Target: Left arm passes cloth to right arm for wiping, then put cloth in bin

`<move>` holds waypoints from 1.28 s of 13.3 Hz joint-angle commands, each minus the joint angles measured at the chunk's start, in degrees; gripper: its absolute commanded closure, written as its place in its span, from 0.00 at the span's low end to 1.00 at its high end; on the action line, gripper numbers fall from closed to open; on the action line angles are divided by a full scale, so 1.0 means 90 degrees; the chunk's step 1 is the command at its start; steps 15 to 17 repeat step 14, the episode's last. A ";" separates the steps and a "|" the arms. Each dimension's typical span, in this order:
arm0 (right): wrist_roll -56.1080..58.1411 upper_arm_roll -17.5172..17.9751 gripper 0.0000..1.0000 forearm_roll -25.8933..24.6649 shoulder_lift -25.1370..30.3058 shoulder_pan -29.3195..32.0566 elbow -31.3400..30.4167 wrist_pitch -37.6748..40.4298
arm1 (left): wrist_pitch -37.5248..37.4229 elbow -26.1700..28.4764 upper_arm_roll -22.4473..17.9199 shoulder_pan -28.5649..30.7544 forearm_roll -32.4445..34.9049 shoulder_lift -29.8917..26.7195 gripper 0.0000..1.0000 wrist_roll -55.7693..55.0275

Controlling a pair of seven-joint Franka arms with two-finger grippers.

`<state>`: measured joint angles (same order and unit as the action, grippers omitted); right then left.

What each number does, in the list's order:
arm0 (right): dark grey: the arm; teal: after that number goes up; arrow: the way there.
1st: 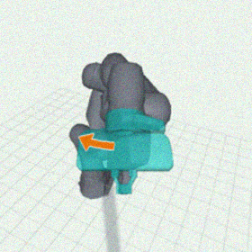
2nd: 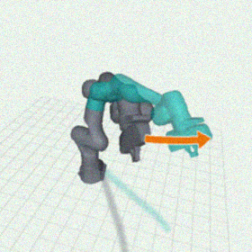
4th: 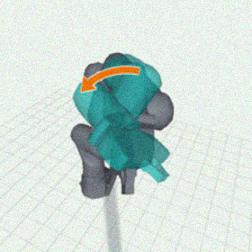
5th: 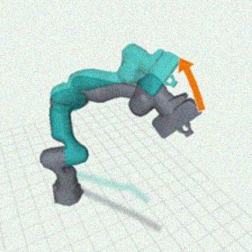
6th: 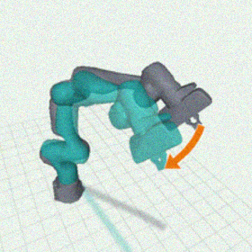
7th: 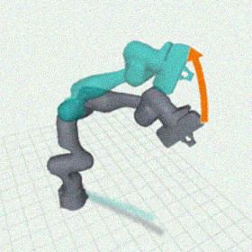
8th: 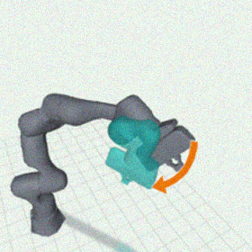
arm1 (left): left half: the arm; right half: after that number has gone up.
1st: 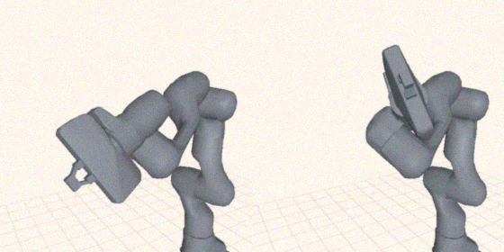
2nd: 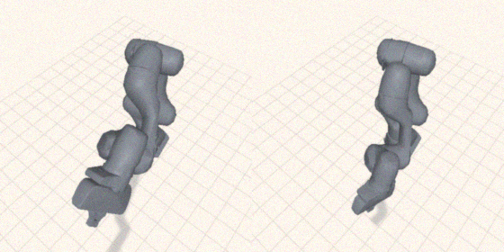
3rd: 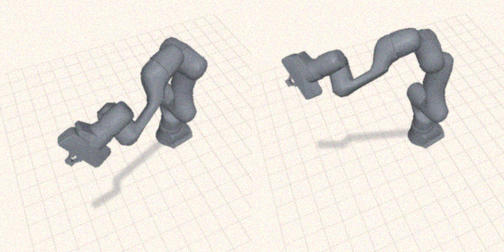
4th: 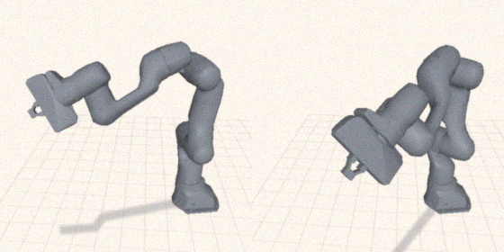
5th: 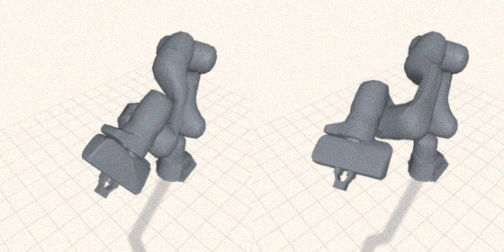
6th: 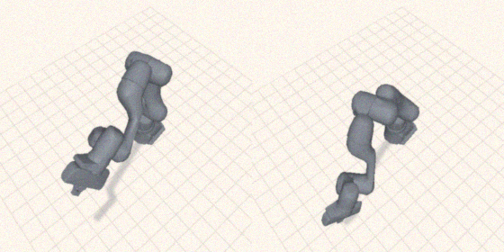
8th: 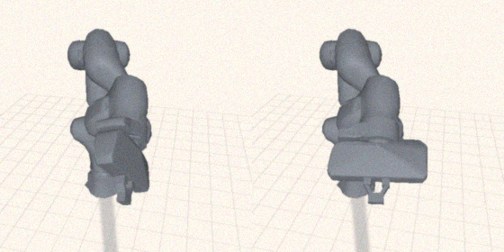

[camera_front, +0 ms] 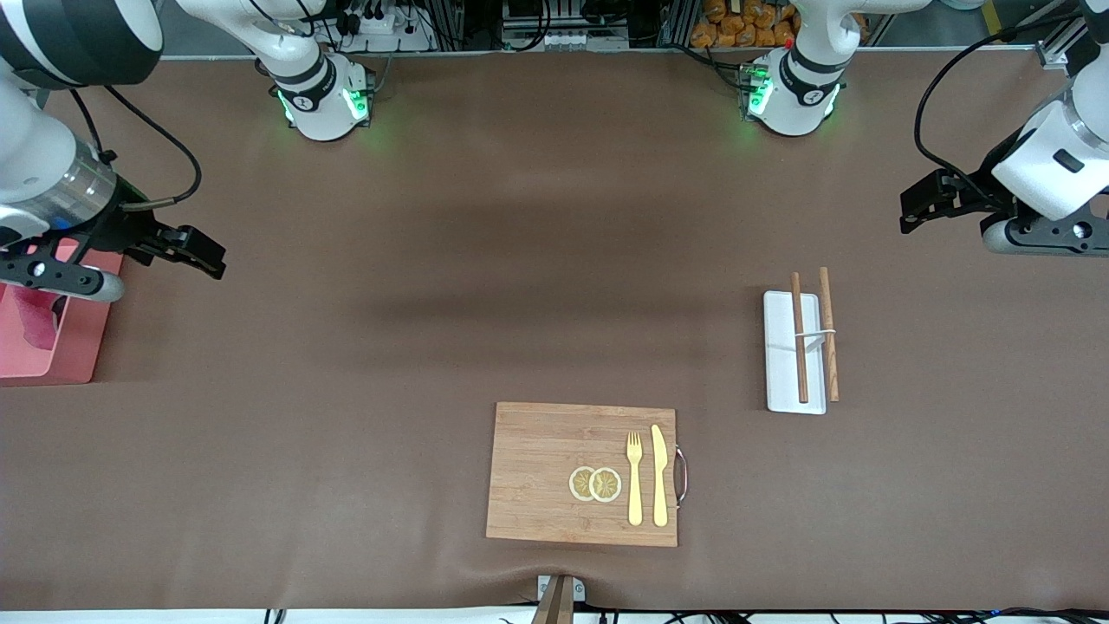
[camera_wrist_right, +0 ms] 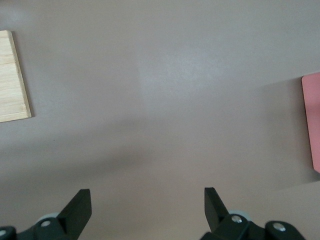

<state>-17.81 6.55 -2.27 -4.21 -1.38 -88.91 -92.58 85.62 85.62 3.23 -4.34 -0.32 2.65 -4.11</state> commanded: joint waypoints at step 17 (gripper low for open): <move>0.0622 -0.0034 0.00 0.0067 -0.0011 0.0329 0.0035 -0.0035 | 0.0018 -0.0070 0.0012 0.0004 0.0163 0.0028 0.00 -0.0002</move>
